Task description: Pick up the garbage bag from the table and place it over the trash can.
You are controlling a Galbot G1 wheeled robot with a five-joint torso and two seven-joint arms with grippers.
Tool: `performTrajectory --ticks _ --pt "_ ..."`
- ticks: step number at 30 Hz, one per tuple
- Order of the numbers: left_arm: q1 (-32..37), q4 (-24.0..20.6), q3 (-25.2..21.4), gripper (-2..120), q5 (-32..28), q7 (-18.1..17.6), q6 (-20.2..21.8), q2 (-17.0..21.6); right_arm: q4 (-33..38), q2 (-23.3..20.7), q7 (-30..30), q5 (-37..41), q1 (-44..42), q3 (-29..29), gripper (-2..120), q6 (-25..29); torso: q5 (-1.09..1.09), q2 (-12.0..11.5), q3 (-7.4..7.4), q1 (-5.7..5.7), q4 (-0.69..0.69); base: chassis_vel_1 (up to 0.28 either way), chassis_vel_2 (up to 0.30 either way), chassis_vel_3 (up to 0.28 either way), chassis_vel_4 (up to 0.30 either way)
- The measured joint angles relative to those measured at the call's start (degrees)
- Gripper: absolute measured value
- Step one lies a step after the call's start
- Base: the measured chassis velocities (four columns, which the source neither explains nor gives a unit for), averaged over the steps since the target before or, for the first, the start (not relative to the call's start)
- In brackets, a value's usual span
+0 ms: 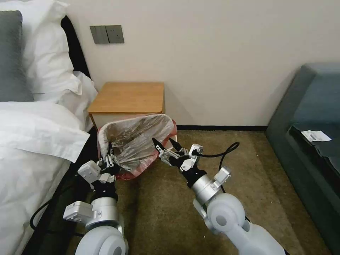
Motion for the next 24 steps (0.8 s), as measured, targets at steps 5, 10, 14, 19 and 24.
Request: performTrajectory --ticks 5,10,14,19,24 --pt "0.1 0.0 0.3 11 0.2 0.0 -0.2 -0.1 -0.1 0.2 0.1 -0.3 0.4 -0.3 73 0.0 0.02 0.0 0.00 0.00 0.00 0.000 0.000 0.000 0.000" --pt "-0.2 0.0 0.2 11 0.2 0.0 -0.2 -0.1 0.5 -0.4 0.0 -0.6 0.1 0.3 55 0.0 0.01 0.0 0.00 0.00 0.00 0.000 0.000 0.000 0.000" --pt "-0.4 0.2 0.2 11 0.1 0.0 -0.2 -0.3 0.8 -0.6 -0.1 -0.9 -0.2 1.0 40 0.2 0.01 0.0 0.00 0.00 0.00 0.000 0.000 0.000 0.000" --pt "-0.6 0.4 -0.1 11 -0.1 0.0 -0.1 -0.2 1.2 -0.9 -0.4 -1.3 -0.5 1.7 22 0.4 0.01 0.0 0.00 0.00 0.00 0.000 0.000 0.000 0.000" --pt "-1.0 0.4 -0.7 11 -0.4 -0.1 0.0 -0.1 1.6 -1.1 -0.7 -1.6 -0.6 1.8 4 0.6 0.01 0.0 0.00 0.00 0.00 0.000 0.000 0.000 0.000"
